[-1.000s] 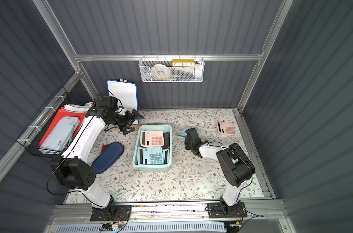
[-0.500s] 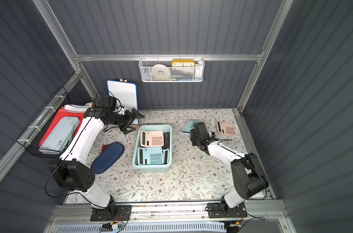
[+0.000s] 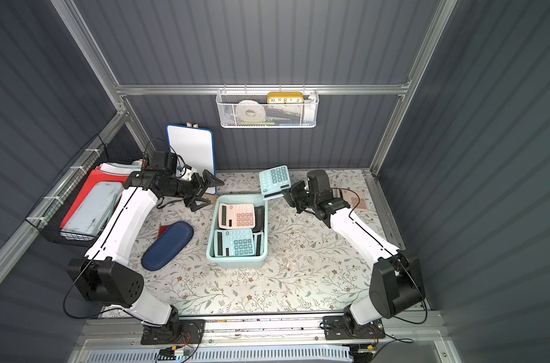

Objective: Put the calculator in the storage box
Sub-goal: Pick up the calculator at the center of the board, then place the calculator in the storage box.

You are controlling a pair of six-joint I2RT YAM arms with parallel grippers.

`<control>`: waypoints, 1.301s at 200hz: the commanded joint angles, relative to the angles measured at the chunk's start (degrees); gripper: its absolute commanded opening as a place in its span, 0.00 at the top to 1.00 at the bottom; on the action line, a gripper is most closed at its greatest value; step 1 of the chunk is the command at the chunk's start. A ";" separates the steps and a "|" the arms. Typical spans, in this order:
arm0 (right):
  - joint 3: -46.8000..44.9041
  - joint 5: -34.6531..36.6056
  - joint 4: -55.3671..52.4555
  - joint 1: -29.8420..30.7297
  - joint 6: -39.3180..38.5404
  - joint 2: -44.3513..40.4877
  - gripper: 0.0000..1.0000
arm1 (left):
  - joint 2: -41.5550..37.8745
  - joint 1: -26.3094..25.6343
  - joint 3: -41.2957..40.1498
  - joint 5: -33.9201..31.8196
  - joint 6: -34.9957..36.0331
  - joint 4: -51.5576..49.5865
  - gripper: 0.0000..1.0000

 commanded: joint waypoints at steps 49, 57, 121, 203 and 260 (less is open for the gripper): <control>-1.01 -22.44 -3.05 0.54 -3.46 -0.41 1.00 | -4.44 2.18 -8.30 13.73 -0.73 12.19 0.01; -1.23 -23.84 -3.36 0.56 -3.27 -0.49 1.00 | -4.60 2.21 -8.85 15.17 -0.75 13.28 0.01; -2.38 -32.12 -3.92 0.56 -1.76 0.95 1.00 | -4.60 2.65 -17.81 25.17 -5.07 22.54 0.01; -2.95 -38.93 11.20 3.68 9.16 6.34 1.00 | -4.76 1.65 -26.22 31.92 -9.89 32.73 0.22; 0.07 -40.84 15.18 5.39 12.38 11.17 1.00 | -4.52 1.16 -26.61 32.20 -7.37 30.30 0.66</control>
